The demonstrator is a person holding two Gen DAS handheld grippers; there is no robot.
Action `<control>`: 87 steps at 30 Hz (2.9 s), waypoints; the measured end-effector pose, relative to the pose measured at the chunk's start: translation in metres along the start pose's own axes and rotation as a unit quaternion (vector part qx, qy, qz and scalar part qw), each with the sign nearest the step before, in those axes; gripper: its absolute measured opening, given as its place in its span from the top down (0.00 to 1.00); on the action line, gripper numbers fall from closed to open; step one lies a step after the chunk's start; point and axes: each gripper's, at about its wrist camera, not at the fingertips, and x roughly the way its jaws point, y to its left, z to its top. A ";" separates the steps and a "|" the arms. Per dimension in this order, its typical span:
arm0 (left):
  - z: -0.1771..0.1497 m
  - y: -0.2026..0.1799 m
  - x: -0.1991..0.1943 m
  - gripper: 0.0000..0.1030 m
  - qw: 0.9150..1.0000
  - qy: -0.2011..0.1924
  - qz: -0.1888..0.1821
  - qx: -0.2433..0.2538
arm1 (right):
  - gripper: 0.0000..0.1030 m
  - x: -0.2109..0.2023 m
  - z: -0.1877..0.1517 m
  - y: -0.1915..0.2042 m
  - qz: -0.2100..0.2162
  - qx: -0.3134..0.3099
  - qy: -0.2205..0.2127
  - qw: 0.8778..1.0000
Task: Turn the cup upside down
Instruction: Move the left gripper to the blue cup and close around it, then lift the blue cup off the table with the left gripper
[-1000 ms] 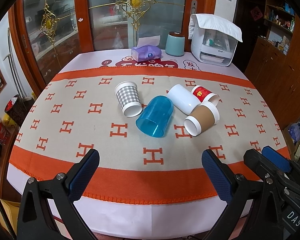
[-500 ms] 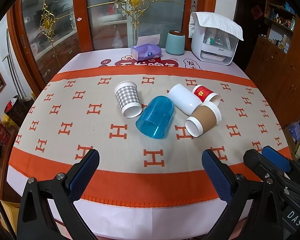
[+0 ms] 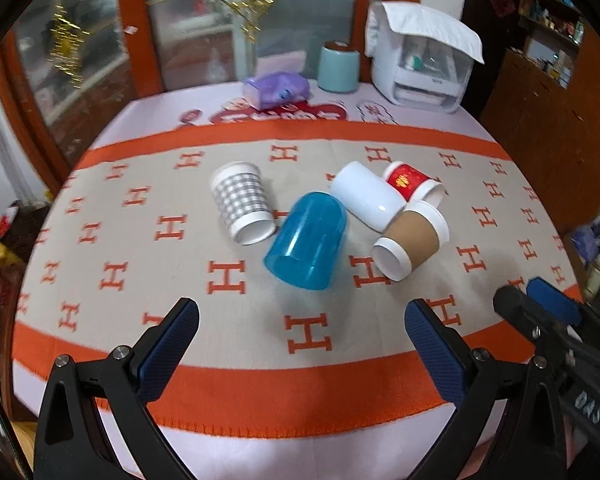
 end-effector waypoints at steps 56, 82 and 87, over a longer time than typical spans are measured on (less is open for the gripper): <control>0.072 -0.027 0.234 0.30 0.979 0.201 -0.016 0.043 | 0.39 0.110 0.021 -0.045 0.054 0.109 0.152 0.981; -0.028 -0.014 0.073 0.30 0.993 0.114 -0.037 0.002 | 0.39 0.074 -0.022 -0.046 0.047 0.086 0.145 0.985; -0.050 -0.020 0.084 0.30 0.991 0.129 -0.020 -0.004 | 0.39 0.080 -0.035 -0.053 0.040 0.097 0.162 0.981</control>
